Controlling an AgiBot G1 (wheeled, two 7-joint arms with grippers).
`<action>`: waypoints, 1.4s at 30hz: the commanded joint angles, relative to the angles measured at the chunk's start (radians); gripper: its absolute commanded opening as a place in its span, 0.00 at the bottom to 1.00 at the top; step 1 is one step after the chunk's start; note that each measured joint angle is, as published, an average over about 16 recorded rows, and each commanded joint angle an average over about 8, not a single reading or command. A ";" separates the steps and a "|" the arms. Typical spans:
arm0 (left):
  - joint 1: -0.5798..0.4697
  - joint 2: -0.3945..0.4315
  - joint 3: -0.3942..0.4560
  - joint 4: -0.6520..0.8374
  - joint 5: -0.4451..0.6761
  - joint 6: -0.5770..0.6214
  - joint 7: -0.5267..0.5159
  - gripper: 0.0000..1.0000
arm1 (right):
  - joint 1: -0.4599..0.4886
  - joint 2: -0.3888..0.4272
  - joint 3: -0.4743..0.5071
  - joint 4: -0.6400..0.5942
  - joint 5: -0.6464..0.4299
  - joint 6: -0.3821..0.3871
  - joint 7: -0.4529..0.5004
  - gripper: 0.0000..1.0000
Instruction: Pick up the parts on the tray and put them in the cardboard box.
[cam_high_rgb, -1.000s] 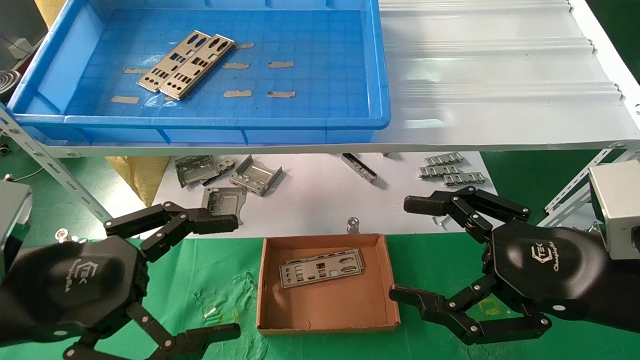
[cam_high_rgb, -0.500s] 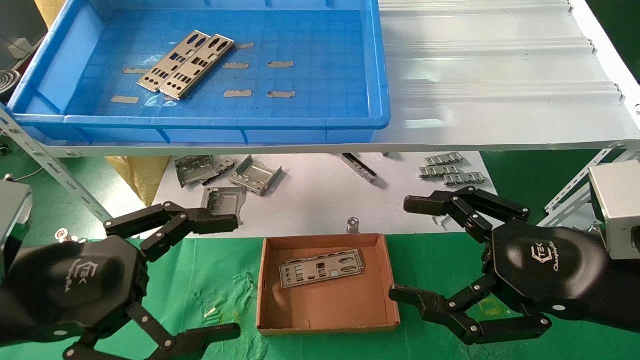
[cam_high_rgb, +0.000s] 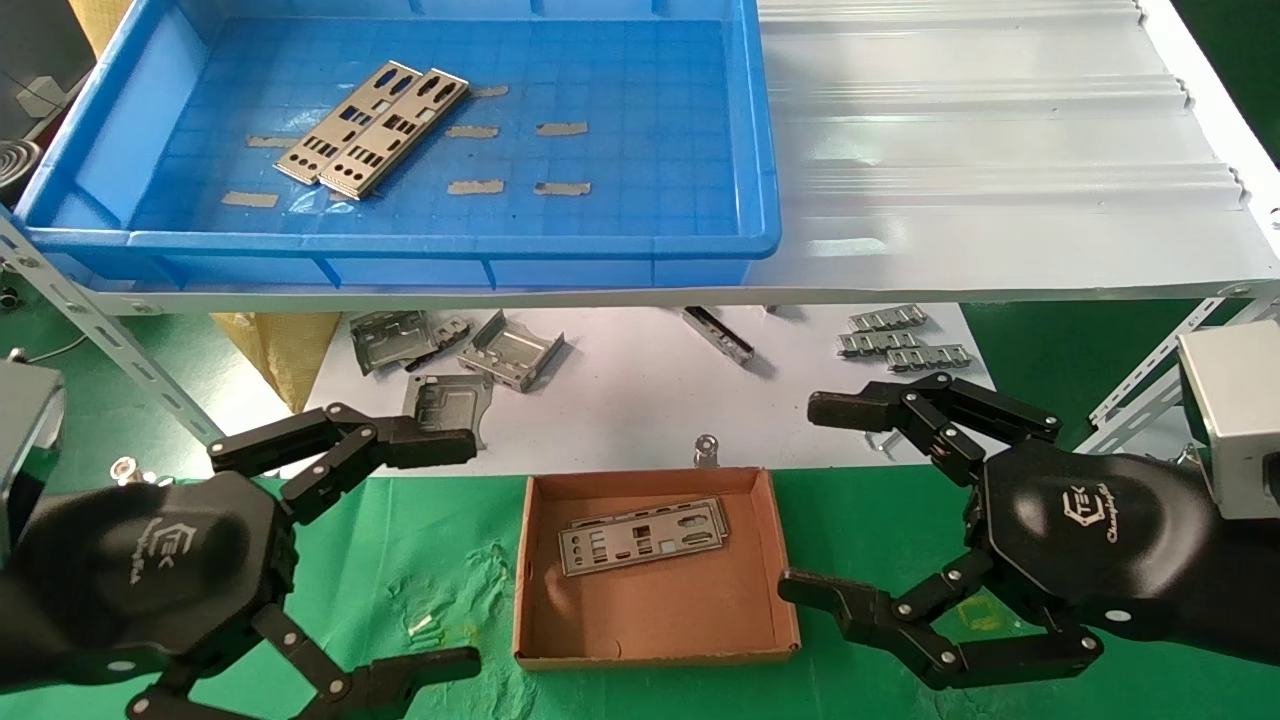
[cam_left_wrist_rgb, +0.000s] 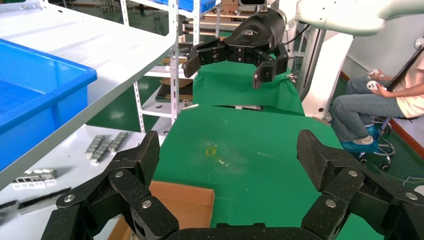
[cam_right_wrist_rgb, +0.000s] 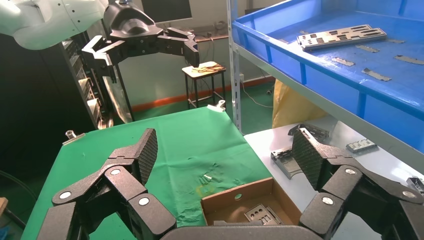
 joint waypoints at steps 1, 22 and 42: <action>0.000 0.000 0.000 0.000 0.000 0.000 0.000 1.00 | 0.000 0.000 0.000 0.000 0.000 0.000 0.000 1.00; 0.000 0.000 0.000 0.000 0.000 0.000 0.000 1.00 | 0.000 0.000 0.000 0.000 0.000 0.000 0.000 1.00; 0.000 0.000 0.000 0.000 0.000 0.000 0.000 1.00 | 0.000 0.000 0.000 0.000 0.000 0.000 0.000 1.00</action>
